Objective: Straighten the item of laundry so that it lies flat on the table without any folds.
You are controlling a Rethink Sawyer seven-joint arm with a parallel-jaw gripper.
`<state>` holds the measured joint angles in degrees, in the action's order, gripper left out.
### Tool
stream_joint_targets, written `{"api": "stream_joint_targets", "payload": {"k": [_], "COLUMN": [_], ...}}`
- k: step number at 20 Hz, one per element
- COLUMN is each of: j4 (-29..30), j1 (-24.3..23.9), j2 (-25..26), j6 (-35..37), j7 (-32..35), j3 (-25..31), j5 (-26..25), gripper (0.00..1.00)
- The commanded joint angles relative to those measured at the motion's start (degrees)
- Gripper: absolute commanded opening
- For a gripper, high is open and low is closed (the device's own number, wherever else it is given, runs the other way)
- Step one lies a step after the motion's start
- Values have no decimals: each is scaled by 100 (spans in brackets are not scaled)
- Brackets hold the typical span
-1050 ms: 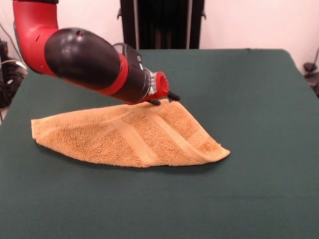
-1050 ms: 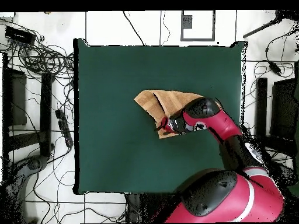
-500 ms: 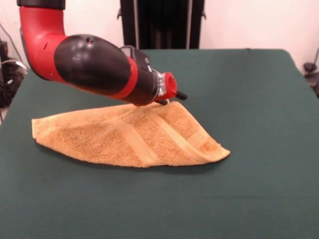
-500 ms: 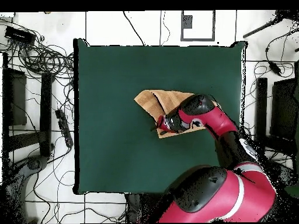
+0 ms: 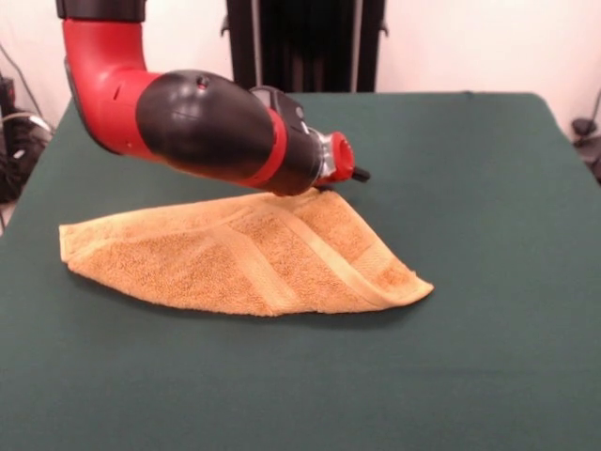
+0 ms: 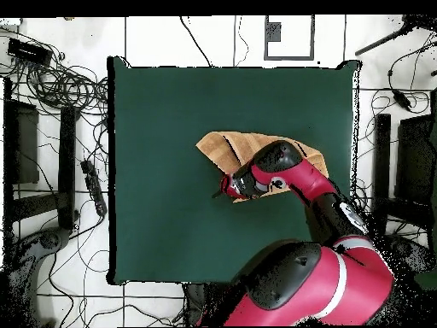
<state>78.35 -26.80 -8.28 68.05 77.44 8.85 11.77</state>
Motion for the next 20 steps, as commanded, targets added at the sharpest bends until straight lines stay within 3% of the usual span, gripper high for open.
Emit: {"api": "stream_joint_targets", "payload": {"k": [1,7,12,20], "j4": [137,-529,-939,-1847], "j1": [284,410,822,1704], "j2": [364,4,-412,-518], "j6": [-769,-678,-322,482], "j7": [738,1040,1673,2838], "j3": [60,-223,-580,-1633], "j5": [-296,-382,-343,-419], "gripper": [100,100,100,100]}}
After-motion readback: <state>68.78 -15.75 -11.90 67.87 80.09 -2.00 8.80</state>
